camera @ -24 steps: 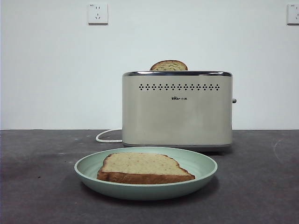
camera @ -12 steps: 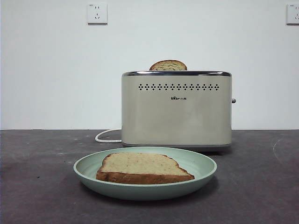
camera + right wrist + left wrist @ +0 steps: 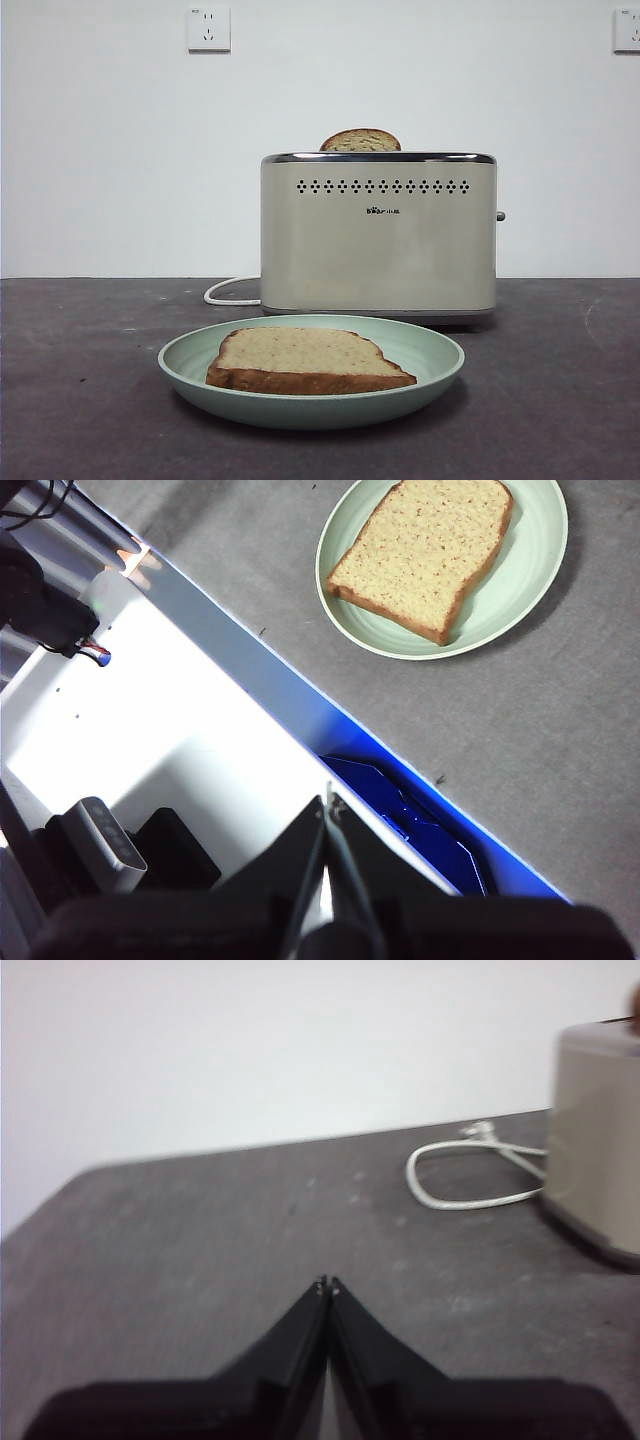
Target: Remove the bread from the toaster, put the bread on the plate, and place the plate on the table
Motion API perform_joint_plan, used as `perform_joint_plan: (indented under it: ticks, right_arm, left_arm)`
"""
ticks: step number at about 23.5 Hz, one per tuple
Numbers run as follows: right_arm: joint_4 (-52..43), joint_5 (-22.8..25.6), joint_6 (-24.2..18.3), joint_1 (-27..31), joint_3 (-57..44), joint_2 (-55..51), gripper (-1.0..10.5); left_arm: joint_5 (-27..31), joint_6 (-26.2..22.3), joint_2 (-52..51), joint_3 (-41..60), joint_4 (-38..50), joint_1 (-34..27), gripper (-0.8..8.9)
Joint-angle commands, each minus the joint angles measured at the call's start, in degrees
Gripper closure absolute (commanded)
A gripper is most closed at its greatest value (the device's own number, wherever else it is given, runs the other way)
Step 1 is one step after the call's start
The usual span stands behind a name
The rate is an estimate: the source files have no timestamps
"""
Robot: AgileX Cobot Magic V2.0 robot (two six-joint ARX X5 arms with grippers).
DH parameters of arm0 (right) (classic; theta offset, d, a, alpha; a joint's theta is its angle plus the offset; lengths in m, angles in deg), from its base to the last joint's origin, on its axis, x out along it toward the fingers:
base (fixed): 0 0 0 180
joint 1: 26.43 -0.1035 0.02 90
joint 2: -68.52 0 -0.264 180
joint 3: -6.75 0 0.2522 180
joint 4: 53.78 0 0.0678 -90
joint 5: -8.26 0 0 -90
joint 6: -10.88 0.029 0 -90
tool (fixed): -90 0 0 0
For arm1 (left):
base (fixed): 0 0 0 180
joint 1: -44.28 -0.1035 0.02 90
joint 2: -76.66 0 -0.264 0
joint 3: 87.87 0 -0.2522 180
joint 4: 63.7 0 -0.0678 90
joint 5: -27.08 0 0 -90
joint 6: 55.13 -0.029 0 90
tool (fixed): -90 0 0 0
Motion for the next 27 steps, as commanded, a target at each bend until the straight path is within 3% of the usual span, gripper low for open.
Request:
perform_joint_plan:
  ticks: [1, 3, 27]
  right_arm:
    - [-0.15, 0.15, 0.37, -0.11, -0.15, -0.13, 9.5]
    - [-0.15, 0.15, 0.37, -0.11, -0.15, -0.13, 9.5]
    - [-0.15, 0.15, 0.37, -0.11, -0.15, -0.13, 9.5]
  left_arm:
    - [3.26, 5.46, -0.22, 0.70, -4.44, -0.20, 8.17]
    - [4.83, 7.02, -0.20, 0.70, -7.61, -0.20, 8.17]
    - [4.76, 6.97, -0.20, 0.70, -6.82, -0.15, 8.17]
